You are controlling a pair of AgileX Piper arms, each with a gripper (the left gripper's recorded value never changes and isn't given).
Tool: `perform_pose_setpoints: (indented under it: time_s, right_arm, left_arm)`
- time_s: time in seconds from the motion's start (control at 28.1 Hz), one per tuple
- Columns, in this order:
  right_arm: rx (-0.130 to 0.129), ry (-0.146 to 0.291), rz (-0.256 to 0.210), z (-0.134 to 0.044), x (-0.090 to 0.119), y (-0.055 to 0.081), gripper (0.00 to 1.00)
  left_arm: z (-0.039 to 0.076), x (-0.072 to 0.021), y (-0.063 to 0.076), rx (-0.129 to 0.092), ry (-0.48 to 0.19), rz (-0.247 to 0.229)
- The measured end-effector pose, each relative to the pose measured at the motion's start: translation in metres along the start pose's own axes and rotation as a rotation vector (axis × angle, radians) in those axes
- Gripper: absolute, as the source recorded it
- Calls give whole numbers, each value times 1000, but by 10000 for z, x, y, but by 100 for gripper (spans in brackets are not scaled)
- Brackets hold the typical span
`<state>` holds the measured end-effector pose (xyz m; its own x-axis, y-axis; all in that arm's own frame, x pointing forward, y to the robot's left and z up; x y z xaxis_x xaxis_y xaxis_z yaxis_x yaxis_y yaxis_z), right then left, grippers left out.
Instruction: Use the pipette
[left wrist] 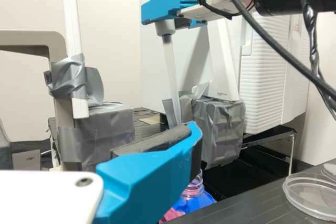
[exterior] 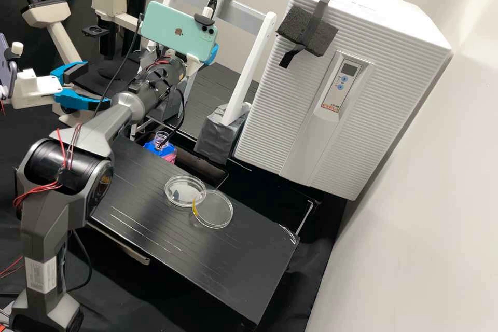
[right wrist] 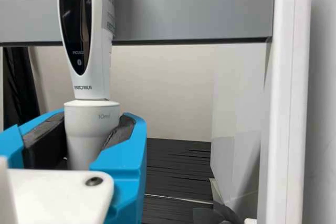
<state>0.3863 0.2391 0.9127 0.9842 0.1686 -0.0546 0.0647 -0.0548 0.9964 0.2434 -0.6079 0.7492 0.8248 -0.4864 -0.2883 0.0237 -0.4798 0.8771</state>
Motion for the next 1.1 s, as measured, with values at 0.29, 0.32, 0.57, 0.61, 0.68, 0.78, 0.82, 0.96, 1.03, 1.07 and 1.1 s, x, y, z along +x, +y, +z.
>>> perform_pose_setpoints:
  time_s: [0.29,0.32,0.57,0.61,0.68,0.78,0.82,0.96,1.03,1.07,1.1]
  right_arm:
    - [0,4,3,-3,-2,-23,100]
    - [0,6,1,-12,-3,-32,100]
    - [-42,6,23,-6,-54,-65,100]
    - [-42,5,23,-5,-80,-66,100]
    - [-30,8,31,-13,-153,-61,100]
    - [-4,20,46,-27,-246,-53,100]
    - [2,27,49,-32,-282,-50,100]
    - [21,50,49,-35,-432,-51,100]
    - [35,57,42,-9,-517,-79,100]
    - [33,62,42,-7,-557,-79,100]
    - [34,69,49,11,-618,-86,100]
  left_arm:
    - [0,0,0,0,0,0]
    - [0,0,0,0,0,0]
    - [29,0,-7,-1,-10,-3]
    - [33,0,-8,-2,-11,-3]
    - [46,-1,-12,-1,-15,-4]
    - [44,-1,-11,-9,-3,-1]
    - [40,-1,-11,-6,1,0]
    - [59,-2,-16,-5,6,0]
    - [65,-9,-28,-3,5,-4]
    - [72,-9,-30,-3,2,-5]
    - [77,-14,-38,-4,1,-7]
